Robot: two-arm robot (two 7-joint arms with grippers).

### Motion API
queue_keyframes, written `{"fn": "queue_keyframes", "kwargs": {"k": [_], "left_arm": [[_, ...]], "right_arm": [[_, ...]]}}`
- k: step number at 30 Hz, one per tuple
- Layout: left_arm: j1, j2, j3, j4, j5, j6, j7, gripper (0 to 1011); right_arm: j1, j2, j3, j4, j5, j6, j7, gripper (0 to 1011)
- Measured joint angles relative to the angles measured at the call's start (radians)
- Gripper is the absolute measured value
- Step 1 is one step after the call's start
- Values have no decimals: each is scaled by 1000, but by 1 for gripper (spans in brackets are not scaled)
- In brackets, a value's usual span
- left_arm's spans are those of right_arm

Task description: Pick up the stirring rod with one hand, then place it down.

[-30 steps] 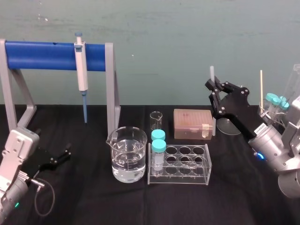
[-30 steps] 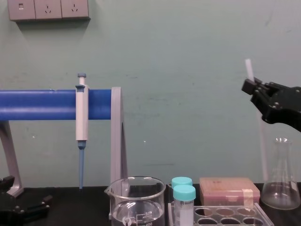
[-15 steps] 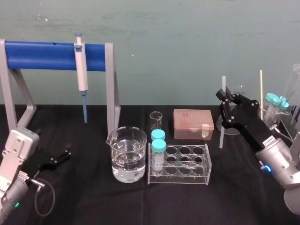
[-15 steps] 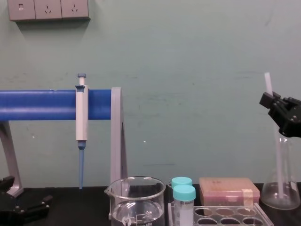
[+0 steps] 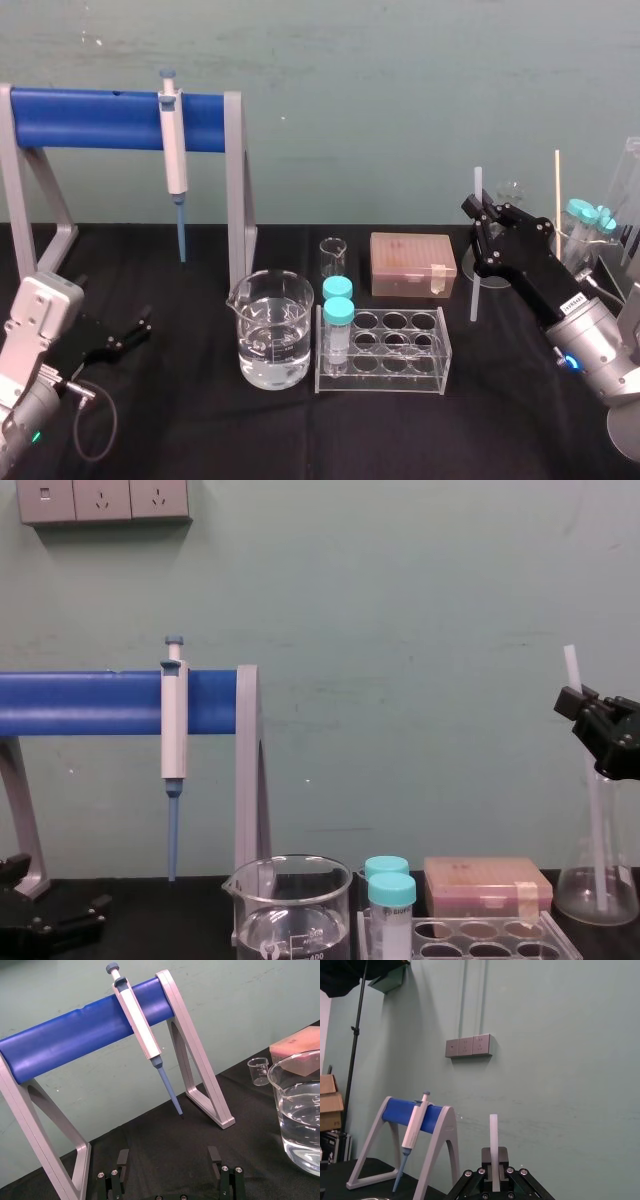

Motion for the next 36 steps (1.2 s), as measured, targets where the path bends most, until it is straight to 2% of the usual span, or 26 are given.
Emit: {"fn": "queue_keyframes", "kwargs": {"k": [36], "left_arm": [[0, 0, 0, 0, 0, 0, 0, 1000]], "right_arm": [[2, 2, -3, 1, 5, -5, 7, 70]]}}
